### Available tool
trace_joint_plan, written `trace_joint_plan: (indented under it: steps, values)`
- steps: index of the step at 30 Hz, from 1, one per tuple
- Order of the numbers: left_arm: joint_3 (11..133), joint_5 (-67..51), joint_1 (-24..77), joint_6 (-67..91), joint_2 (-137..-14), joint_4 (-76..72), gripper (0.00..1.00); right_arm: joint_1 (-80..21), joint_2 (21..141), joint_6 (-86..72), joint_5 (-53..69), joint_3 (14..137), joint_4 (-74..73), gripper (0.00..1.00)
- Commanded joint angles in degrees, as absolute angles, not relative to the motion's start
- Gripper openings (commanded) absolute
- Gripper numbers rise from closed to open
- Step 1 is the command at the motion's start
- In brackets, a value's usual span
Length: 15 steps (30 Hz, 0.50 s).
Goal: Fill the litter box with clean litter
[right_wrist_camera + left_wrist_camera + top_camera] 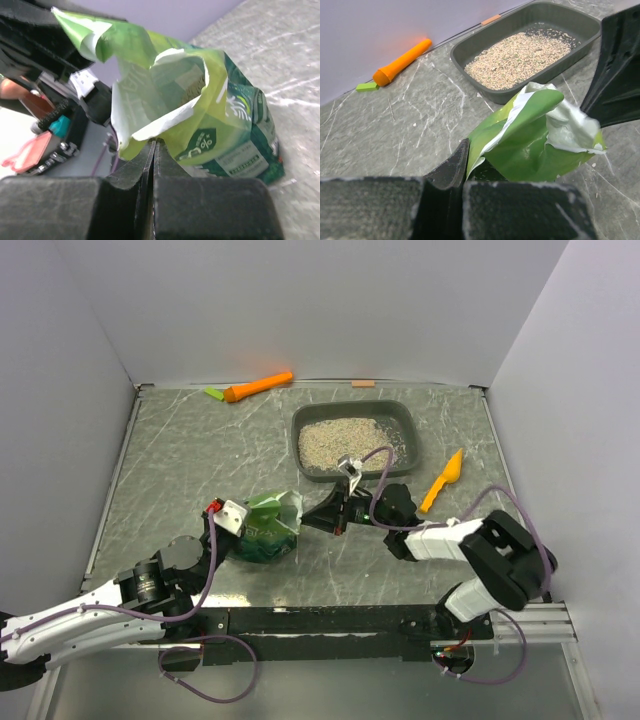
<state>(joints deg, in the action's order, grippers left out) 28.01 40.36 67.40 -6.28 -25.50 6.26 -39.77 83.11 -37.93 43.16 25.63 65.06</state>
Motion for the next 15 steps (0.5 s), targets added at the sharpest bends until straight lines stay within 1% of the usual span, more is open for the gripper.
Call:
trace_joint_plan:
  steps: [1, 5, 10, 15]
  values:
    - [29.88, 38.94, 67.32, -5.19, -25.49, 3.60, 0.01, -39.90, 89.20, -46.83, 42.71, 26.54, 84.76, 0.00]
    - [29.97, 38.94, 67.32, -5.19, -25.49, 3.60, 0.01, -39.90, 96.48, -53.69, 43.07, 29.35, 93.94, 0.00]
    - [29.88, 39.02, 67.41, -5.36, -25.22, 3.52, 0.01, -40.08, 96.33, -54.05, 43.07, 31.46, 93.78, 0.00]
    - [29.79, 38.94, 67.32, -5.54, -25.22, 3.60, 0.01, -39.99, 93.52, -51.86, 43.33, 32.69, 89.31, 0.00]
